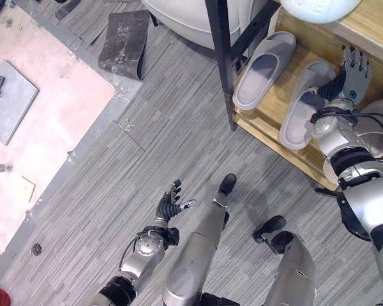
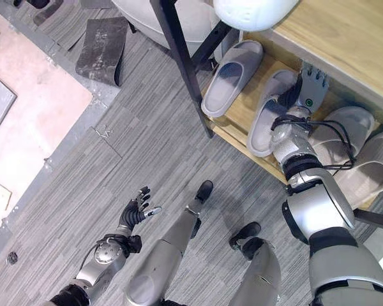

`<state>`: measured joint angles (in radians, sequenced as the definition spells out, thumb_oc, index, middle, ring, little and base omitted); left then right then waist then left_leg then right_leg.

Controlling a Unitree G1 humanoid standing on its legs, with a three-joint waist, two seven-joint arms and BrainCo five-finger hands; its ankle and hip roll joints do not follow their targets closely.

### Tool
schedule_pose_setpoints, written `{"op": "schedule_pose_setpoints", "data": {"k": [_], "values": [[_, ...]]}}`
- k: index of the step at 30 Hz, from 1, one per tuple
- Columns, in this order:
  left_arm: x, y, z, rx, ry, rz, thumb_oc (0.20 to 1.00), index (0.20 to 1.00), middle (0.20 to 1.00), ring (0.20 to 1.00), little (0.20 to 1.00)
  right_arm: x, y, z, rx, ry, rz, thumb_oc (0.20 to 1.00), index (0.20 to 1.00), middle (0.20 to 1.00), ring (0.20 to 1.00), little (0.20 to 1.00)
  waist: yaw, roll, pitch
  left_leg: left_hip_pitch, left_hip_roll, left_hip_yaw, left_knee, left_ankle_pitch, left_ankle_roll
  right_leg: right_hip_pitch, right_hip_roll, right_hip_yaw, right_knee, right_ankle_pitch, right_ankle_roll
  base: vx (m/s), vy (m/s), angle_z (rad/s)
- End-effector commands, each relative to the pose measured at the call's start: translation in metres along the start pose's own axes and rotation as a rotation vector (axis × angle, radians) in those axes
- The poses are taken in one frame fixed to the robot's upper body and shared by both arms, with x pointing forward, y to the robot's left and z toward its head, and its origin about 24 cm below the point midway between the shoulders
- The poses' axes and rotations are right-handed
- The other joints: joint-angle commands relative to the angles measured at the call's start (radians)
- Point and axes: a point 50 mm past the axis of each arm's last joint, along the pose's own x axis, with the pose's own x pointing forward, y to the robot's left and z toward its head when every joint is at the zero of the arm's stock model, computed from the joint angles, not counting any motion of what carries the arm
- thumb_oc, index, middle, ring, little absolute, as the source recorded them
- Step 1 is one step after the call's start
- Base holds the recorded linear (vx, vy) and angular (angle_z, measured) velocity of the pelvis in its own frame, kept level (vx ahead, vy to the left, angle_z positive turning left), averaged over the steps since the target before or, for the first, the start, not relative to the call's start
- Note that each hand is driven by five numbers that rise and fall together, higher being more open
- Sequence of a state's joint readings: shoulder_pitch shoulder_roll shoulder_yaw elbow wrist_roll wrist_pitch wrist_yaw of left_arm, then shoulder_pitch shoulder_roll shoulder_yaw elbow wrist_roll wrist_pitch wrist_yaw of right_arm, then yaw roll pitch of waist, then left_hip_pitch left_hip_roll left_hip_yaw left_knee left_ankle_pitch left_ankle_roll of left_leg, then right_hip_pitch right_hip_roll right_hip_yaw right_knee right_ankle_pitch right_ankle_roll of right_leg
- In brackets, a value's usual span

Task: Arrange the slippers neatly on the shoe rack.

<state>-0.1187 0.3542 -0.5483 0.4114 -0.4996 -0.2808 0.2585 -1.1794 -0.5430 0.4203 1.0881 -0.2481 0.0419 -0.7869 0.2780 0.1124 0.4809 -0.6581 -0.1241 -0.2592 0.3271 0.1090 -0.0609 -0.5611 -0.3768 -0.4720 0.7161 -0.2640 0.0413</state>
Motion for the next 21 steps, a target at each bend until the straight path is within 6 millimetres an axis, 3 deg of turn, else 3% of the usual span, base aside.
{"op": "schedule_pose_setpoints", "data": {"k": [1, 5, 6, 9, 13, 21], "values": [[0.002, -0.006, 0.003, -0.010, -0.029, -0.002, 1.000, 1.000, 1.000, 1.000, 1.000, 0.005, -0.014, 0.029, 0.227, -0.057, -0.113, 1.000, 1.000, 1.000, 1.000, 1.000, -0.004, -0.014, -0.012, 0.070, 0.004, 0.030, 0.044, -0.156, 0.032, 0.100, 0.058, 0.055, -0.184, 0.074, 0.061, 0.02, -0.005, -0.08], [0.004, -0.008, 0.002, -0.003, -0.022, 0.001, 1.000, 1.000, 1.000, 1.000, 1.000, -0.012, -0.003, 0.033, 0.410, -0.002, -0.080, 1.000, 1.000, 1.000, 1.000, 1.000, -0.017, -0.019, -0.017, 0.105, 0.011, 0.028, 0.001, -0.143, 0.028, 0.135, 0.062, 0.042, -0.225, 0.090, 0.067, 0.02, -0.003, -0.08], [0.005, -0.012, 0.002, -0.015, -0.013, 0.002, 1.000, 1.000, 1.000, 1.000, 1.000, -0.030, 0.009, 0.035, 0.669, 0.107, -0.025, 1.000, 1.000, 1.000, 1.000, 1.000, -0.030, -0.020, -0.015, 0.118, 0.014, 0.030, -0.014, -0.137, 0.026, 0.148, 0.066, 0.041, -0.242, 0.097, 0.068, 0.01, 0.003, -0.05], [0.007, -0.014, -0.001, 0.003, 0.013, 0.002, 1.000, 1.000, 1.000, 1.000, 1.000, -0.062, 0.032, 0.026, 0.956, 0.317, 0.041, 1.000, 1.000, 1.000, 1.000, 1.000, -0.045, -0.027, -0.014, 0.137, 0.019, 0.037, -0.022, -0.139, 0.027, 0.163, 0.070, 0.041, -0.253, 0.098, 0.069, 0.01, 0.013, -0.07], [0.005, -0.013, -0.006, 0.022, 0.039, 0.000, 1.000, 1.000, 1.000, 1.000, 1.000, -0.084, 0.052, 0.015, 1.020, 0.438, 0.141, 1.000, 1.000, 1.000, 1.000, 1.000, -0.049, -0.030, -0.008, 0.142, 0.020, 0.046, -0.009, -0.147, 0.028, 0.171, 0.071, 0.046, -0.251, 0.098, 0.071, -0.01, 0.012, -0.08], [0.004, -0.009, -0.008, 0.015, 0.043, 0.012, 1.000, 1.000, 1.000, 1.000, 1.000, -0.078, 0.061, 0.004, 0.965, 0.516, 0.173, 1.000, 1.000, 1.000, 1.000, 1.000, -0.033, -0.007, -0.001, 0.140, 0.017, 0.044, -0.012, -0.144, 0.026, 0.173, 0.067, 0.038, -0.251, 0.096, 0.075, 0.00, 0.000, 0.00]]}}
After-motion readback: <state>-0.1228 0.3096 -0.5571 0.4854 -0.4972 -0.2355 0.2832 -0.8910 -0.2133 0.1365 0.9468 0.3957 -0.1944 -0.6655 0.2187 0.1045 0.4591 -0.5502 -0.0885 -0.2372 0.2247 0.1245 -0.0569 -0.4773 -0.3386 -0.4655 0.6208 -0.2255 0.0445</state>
